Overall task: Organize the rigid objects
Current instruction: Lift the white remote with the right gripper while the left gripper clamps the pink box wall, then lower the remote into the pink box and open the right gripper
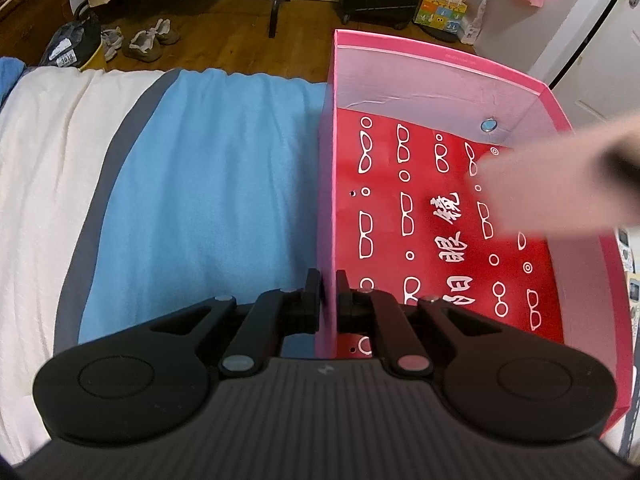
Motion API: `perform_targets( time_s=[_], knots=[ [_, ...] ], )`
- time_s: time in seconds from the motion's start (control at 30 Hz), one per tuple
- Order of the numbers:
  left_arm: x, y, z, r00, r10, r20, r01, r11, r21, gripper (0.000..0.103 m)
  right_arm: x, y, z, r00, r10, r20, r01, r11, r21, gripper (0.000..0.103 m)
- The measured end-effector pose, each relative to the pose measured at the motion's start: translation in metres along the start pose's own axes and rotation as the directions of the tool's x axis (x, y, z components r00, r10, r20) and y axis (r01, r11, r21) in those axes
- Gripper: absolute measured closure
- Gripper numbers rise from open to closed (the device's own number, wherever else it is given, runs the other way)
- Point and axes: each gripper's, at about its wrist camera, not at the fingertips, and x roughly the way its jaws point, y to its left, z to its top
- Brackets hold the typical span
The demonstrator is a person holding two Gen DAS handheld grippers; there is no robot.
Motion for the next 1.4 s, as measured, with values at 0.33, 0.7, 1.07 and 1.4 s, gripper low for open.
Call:
perform_targets(
  time_s=[0.33, 0.7, 1.07, 1.4],
  knots=[
    [0.002, 0.002, 0.003, 1.0, -0.014, -0.011, 0.014, 1.0, -0.004, 0.096, 0.025, 0.037, -0.009, 0.95, 0.178, -0.257, -0.223, 0.962, -0.157, 0.068],
    [0.002, 0.004, 0.002, 1.0, -0.017, -0.015, 0.017, 1.0, -0.01, 0.096, 0.042, 0.012, -0.03, 0.825, 0.25, -0.507, -0.197, 0.968, 0.157, 0.034],
    [0.001, 0.002, 0.002, 1.0, -0.018, -0.012, 0.018, 1.0, 0.004, 0.096, 0.094, -0.011, -0.045, 0.722, 0.4, -0.564, 0.003, 0.814, 0.581, 0.078],
    [0.0, 0.002, 0.0, 1.0, -0.022, -0.007, 0.022, 0.999, 0.023, 0.096, 0.078, -0.014, -0.025, 0.825, 0.351, -0.444, -0.082, 0.85, 0.52, 0.076]
  ],
)
